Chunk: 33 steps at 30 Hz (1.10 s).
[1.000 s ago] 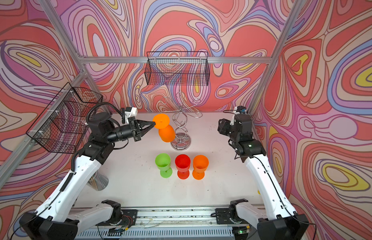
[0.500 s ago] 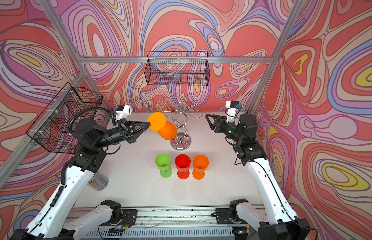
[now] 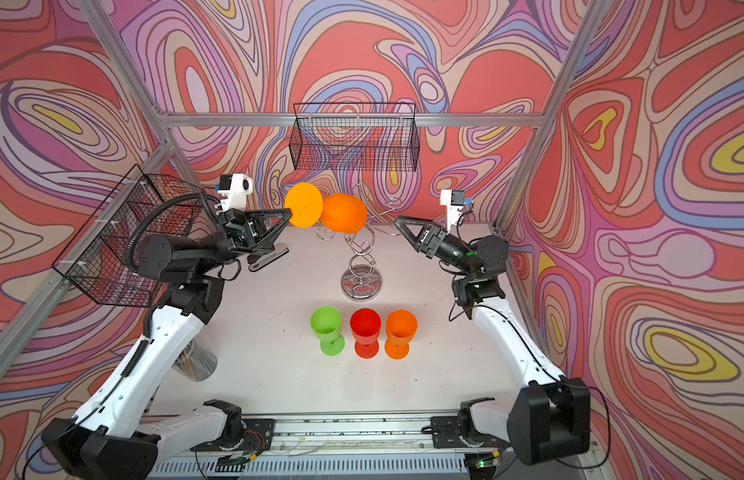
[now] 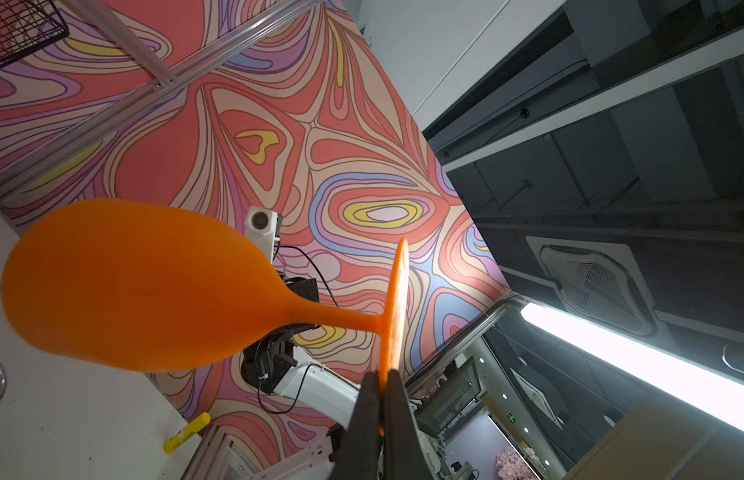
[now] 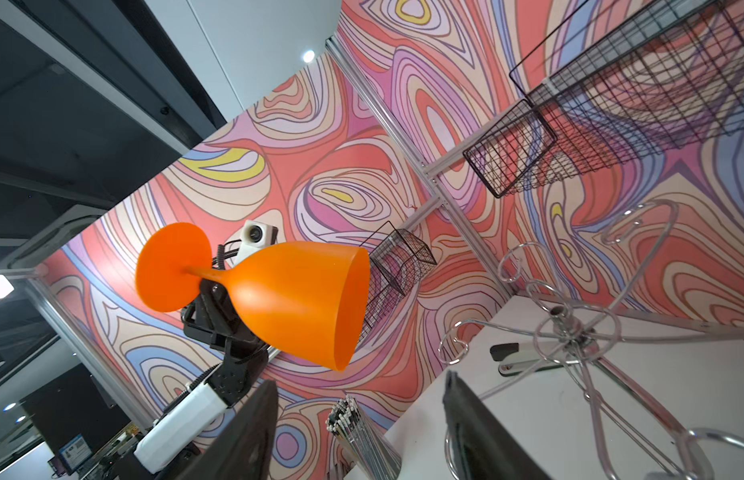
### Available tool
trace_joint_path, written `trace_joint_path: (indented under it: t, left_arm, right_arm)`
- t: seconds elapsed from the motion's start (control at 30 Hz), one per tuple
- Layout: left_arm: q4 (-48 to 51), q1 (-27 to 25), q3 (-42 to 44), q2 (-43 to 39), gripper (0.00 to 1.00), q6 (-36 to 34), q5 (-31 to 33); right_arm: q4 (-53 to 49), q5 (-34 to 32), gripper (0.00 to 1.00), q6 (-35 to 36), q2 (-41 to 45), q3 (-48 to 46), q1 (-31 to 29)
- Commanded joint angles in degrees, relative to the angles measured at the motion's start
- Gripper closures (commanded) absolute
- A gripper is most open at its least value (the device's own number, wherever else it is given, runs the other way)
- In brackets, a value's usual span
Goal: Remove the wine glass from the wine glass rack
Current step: 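Lift the orange glass with the left gripper while the right gripper reaches toward its bowl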
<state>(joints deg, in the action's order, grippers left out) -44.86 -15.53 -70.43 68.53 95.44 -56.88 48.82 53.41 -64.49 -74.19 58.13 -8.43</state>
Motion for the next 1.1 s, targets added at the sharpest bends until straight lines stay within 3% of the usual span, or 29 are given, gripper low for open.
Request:
trace_joint_path:
  t: [0.0, 0.7, 0.87, 1.07]
  left_arm:
    - [-14.7, -0.6, -2.5, 1.8, 1.0, 6.6, 1.2]
    - [-23.9, -3.4, -2.9, 8.0, 1.0, 10.2, 4.1]
    - [-25.4, -4.1, -2.9, 9.0, 1.0, 11.0, 4.5]
    - [-26.8, -4.8, -3.1, 9.8, 1.0, 11.9, 4.8]
  right_arm:
    - [15.3, 2.4, 0.33, -8.0, -2.7, 1.6, -1.6]
    - [29.2, 3.9, 0.33, -12.5, -12.9, 9.2, -6.0]
    - [36.7, 4.0, 0.33, -15.7, -15.5, 10.8, -6.5]
    - [36.7, 4.6, 0.33, -13.8, -17.4, 13.4, -7.5]
